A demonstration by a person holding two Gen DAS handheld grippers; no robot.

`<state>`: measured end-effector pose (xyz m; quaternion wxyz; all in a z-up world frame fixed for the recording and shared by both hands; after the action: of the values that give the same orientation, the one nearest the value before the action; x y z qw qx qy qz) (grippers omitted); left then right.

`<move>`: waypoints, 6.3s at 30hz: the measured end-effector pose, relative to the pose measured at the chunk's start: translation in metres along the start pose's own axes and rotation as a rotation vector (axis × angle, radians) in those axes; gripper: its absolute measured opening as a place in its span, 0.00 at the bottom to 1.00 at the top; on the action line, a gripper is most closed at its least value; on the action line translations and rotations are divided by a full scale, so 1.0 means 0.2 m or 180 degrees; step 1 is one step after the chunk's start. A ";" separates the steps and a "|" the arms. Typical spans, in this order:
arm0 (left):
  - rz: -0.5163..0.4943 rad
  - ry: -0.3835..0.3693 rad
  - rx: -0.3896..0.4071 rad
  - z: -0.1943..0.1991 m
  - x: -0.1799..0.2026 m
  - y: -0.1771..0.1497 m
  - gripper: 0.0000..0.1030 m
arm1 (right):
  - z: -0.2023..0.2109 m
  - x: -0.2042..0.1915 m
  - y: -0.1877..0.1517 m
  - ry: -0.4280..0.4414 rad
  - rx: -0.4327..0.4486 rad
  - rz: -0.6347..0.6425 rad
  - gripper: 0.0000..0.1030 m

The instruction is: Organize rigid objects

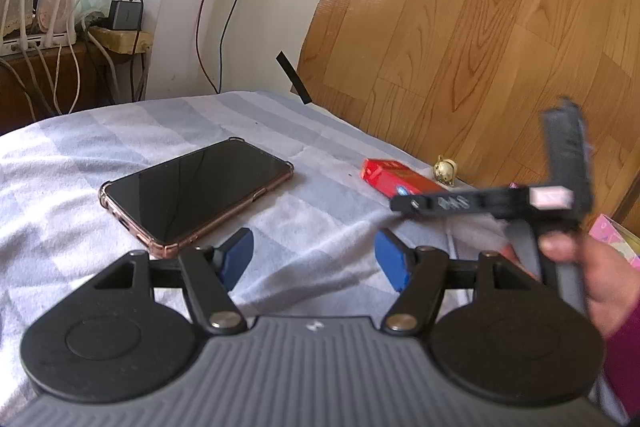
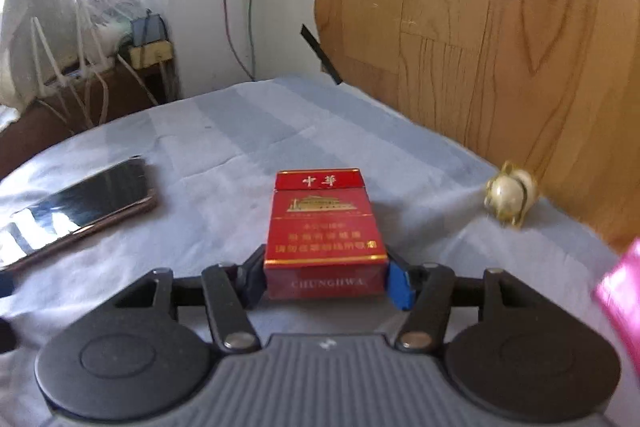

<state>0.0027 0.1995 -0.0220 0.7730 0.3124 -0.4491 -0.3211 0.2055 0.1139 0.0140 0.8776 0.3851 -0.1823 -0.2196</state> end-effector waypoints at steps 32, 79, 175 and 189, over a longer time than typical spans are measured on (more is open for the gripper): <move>-0.0518 -0.1233 -0.1558 0.13 0.72 -0.59 0.67 | 1.21 -0.42 -0.87 -0.0226 0.0096 -0.0063 0.56; -0.0096 -0.0134 -0.0382 -0.16 0.26 -0.15 0.85 | 1.19 0.37 -0.46 -0.0604 0.0980 -0.1287 0.44; -0.0192 -0.0354 -0.0467 -0.20 0.35 -0.20 0.86 | 0.35 0.14 -0.31 -0.0521 0.0100 -0.0995 0.43; -0.0193 -0.0338 -0.0488 -0.21 0.35 -0.20 0.86 | 0.35 0.14 -0.31 -0.0526 0.0089 -0.1001 0.43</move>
<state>0.0580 0.1294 -0.0360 0.7597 0.2482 -0.4539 -0.3940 0.1800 0.0198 0.0158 0.8090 0.4017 -0.1944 -0.3825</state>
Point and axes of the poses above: each gripper's, at about its wrist camera, not at the fingertips, and z roughly against the way its jaws point, x to its right, y to its top, the point moved 5 cm from there along -z, roughly the way its jaws point, and after that the axes turned 15 degrees about z, right-handed, at the moved point
